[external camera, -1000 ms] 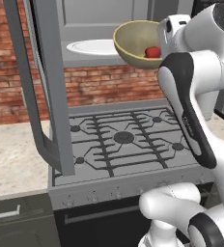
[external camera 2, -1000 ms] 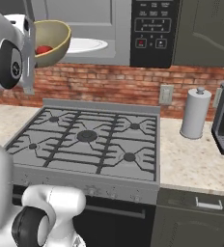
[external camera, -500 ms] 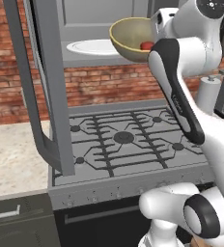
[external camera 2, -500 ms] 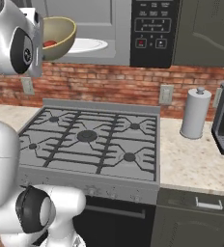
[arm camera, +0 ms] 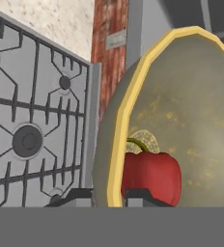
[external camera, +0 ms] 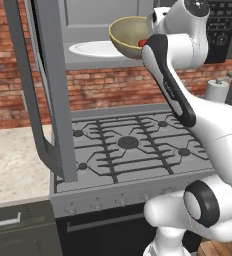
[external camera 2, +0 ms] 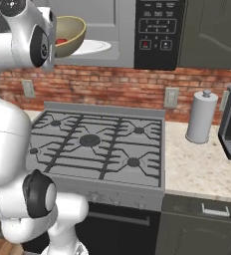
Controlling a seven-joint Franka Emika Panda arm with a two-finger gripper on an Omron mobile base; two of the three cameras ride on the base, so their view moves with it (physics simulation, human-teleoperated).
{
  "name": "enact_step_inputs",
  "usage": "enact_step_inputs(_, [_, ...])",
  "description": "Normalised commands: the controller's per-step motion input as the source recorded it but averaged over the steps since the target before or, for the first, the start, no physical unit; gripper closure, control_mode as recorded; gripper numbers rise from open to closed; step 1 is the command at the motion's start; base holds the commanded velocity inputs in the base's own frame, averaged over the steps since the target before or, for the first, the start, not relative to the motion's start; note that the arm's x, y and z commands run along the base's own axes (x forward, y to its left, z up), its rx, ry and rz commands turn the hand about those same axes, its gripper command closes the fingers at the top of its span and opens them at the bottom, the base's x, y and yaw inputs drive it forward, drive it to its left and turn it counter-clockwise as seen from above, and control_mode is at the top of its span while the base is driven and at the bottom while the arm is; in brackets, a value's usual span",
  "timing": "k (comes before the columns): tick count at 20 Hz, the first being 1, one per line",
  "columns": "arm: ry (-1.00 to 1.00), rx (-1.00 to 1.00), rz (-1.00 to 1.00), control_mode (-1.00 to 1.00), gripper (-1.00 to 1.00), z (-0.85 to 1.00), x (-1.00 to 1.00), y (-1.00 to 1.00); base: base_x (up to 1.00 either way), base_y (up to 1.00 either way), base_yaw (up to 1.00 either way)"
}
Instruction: Pick the bell pepper from the sink and place it in the bowl. Then pick the bowl and place it in the microwave. Then close the microwave door and press the start button.
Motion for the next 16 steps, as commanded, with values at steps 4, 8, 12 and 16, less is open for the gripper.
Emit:
enact_step_inputs(4, [0.0,0.0,0.0,-1.0,1.0,0.0,0.64,0.0,0.0,0.0,0.0])
enact_step_inputs(8, [0.0,0.0,0.0,-1.0,1.0,-0.04,0.57,0.01,0.0,0.0,0.0])
enact_step_inputs(12, [0.0,-0.01,0.0,-1.0,1.0,-0.14,0.44,0.01,0.0,0.0,0.0])
enact_step_inputs(16, [0.0,-0.01,0.01,-1.0,1.0,-0.07,0.48,0.11,0.0,0.0,0.0])
